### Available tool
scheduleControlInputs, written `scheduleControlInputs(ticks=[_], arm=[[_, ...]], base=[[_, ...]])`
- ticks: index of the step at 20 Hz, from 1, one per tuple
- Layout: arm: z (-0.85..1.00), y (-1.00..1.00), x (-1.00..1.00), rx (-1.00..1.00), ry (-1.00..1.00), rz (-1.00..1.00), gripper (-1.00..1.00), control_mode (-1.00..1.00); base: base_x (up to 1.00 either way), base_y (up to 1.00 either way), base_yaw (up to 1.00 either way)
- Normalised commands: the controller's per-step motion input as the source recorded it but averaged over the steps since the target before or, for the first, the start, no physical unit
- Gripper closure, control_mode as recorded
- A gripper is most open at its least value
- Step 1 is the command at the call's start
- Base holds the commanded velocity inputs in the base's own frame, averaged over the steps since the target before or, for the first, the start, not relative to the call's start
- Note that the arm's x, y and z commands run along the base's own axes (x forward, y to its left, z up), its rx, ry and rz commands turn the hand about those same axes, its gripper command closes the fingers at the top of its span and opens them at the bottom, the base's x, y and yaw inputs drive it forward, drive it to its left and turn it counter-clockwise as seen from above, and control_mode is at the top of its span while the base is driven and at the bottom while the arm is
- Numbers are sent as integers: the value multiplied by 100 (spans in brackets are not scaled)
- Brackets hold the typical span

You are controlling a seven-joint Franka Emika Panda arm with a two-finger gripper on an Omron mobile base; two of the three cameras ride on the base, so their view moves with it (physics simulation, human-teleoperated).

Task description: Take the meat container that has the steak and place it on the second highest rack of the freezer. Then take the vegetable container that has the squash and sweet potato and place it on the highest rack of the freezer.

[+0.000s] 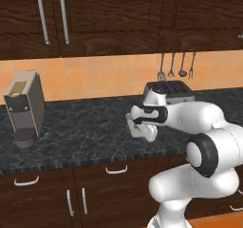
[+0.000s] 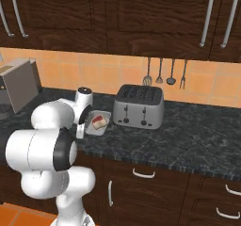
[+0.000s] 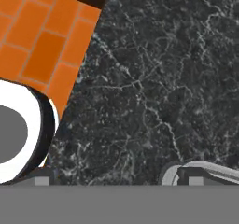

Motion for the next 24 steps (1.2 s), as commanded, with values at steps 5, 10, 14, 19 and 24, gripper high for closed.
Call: scheduleControlInputs(ticks=[5, 10, 14, 19, 24], arm=[[-56, 0, 53, 0, 2, -17, -100, -100], [-42, 0, 51, 0, 0, -11, -100, -100], [-37, 0, 24, 0, 0, -7, 100, -100], [-50, 5, 1, -3, 4, -2, 100, -100], [-19, 0, -23, -1, -3, -3, 100, -100]], base=[[0, 0, 0], [0, 0, 0], [0, 0, 0], [0, 0, 0], [0, 0, 0]])
